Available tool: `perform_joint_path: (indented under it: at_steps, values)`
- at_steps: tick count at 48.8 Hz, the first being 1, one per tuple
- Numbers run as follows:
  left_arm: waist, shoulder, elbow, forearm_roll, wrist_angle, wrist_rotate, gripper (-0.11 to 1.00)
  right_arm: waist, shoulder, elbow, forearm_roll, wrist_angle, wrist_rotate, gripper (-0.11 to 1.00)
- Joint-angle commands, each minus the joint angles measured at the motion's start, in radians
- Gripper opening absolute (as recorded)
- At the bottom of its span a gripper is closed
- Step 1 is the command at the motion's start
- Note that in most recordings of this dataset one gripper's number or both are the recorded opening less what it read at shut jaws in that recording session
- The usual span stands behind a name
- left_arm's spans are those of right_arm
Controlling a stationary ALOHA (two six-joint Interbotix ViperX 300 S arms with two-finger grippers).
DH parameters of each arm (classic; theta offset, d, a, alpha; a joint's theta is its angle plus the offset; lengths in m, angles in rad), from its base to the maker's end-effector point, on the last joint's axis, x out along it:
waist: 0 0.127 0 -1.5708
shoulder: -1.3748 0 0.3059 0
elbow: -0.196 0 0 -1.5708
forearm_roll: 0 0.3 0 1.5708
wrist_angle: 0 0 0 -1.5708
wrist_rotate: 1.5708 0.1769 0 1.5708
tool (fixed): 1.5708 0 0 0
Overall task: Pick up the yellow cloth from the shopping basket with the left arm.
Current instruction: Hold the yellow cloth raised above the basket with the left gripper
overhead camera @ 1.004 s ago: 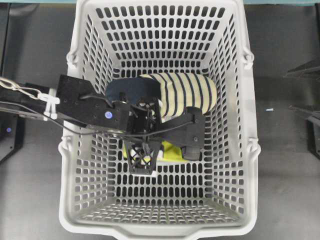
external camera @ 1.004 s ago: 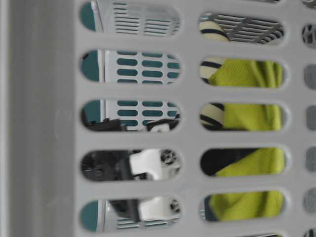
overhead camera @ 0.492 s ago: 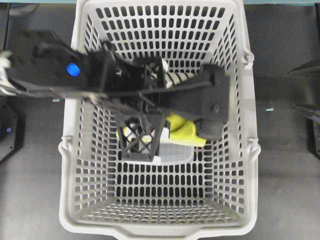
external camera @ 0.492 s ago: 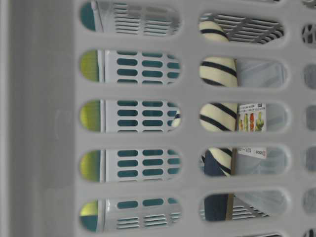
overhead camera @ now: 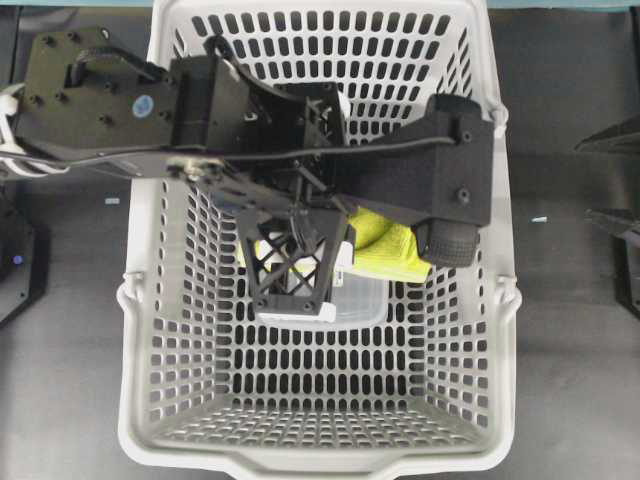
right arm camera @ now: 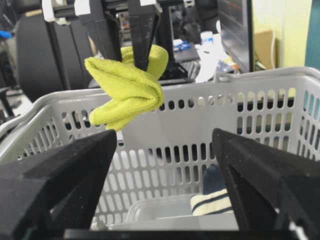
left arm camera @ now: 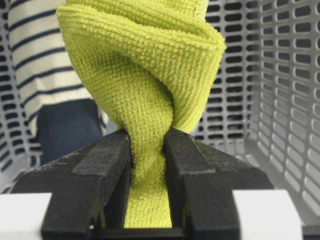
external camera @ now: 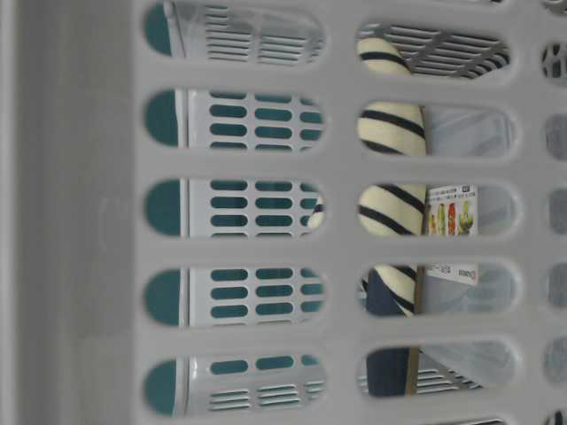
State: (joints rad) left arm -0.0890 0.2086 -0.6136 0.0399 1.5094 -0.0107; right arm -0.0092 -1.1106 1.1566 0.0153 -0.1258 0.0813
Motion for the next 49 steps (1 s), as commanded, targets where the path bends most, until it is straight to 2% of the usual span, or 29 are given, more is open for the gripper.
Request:
perform_joint_path:
  at_steps: [1, 8, 21, 29, 49]
  values:
    - [0.000, -0.017, -0.020, 0.005, -0.003, -0.003, 0.18, 0.000, 0.008, -0.006, 0.002, -0.005, 0.002, 0.74]
    - [0.012, -0.026, 0.038, 0.005, -0.023, -0.002, 0.18, 0.000, 0.006, -0.003, 0.002, -0.005, 0.002, 0.74]
    - [0.014, -0.118, 0.232, 0.005, -0.110, -0.006, 0.18, 0.000, 0.000, -0.002, 0.002, -0.006, 0.002, 0.74]
    - [0.012, -0.186, 0.342, 0.005, -0.233, -0.008, 0.18, 0.000, -0.003, -0.003, 0.002, -0.005, 0.002, 0.74]
    - [0.012, -0.195, 0.371, 0.005, -0.250, -0.002, 0.18, 0.000, -0.003, -0.002, 0.002, -0.005, 0.005, 0.74]
